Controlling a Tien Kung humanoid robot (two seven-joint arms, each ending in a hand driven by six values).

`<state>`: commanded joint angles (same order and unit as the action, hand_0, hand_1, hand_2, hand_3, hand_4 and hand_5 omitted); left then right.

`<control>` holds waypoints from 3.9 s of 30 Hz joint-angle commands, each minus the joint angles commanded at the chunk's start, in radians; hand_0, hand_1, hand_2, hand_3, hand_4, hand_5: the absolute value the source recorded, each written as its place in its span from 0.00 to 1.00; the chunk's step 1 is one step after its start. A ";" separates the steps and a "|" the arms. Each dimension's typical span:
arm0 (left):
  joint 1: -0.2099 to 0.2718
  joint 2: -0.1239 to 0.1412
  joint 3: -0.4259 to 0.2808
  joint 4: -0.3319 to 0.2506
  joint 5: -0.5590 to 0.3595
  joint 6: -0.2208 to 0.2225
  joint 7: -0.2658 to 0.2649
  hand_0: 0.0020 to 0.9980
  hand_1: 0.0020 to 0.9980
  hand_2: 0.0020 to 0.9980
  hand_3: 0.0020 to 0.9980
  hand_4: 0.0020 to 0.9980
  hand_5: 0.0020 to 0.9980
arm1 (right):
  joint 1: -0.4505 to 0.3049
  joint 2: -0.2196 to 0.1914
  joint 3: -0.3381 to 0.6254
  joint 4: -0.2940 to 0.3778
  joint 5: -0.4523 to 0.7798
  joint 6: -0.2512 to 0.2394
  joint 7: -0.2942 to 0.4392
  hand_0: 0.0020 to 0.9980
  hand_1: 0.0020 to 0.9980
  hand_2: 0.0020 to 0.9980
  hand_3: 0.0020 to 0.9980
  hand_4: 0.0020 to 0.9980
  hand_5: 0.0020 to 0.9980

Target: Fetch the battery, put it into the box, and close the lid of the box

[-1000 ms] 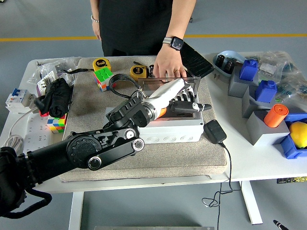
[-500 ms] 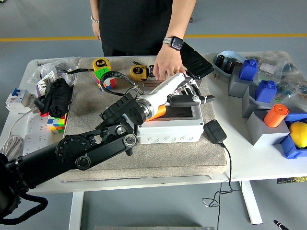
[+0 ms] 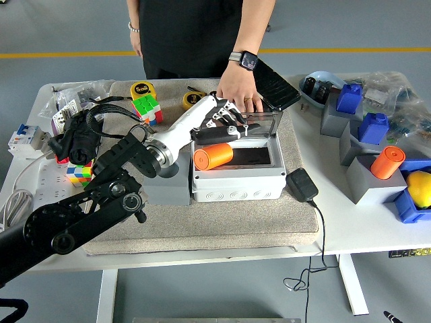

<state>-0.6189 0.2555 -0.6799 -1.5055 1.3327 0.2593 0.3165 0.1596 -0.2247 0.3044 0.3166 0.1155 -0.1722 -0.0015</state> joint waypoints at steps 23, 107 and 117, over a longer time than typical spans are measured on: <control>0.140 0.120 -0.029 -0.085 0.012 -0.017 0.012 0.25 0.48 0.43 0.24 1.00 0.71 | -0.005 -0.002 0.005 0.000 0.001 0.002 0.000 0.58 0.64 0.66 0.57 0.94 0.50; -0.032 -0.057 0.103 0.051 -0.294 0.006 -0.115 0.29 0.61 0.59 0.56 1.00 0.70 | 0.004 -0.001 0.004 0.003 0.006 0.003 0.001 0.58 0.64 0.66 0.57 0.94 0.50; -0.074 -0.098 0.147 0.109 -0.338 0.018 -0.142 0.37 0.62 0.63 0.61 1.00 0.69 | 0.004 -0.002 -0.001 0.004 0.011 0.003 0.003 0.57 0.64 0.66 0.57 0.94 0.50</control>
<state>-0.6930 0.1576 -0.5330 -1.3965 0.9952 0.2776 0.1748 0.1636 -0.2267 0.3038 0.3206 0.1268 -0.1688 0.0011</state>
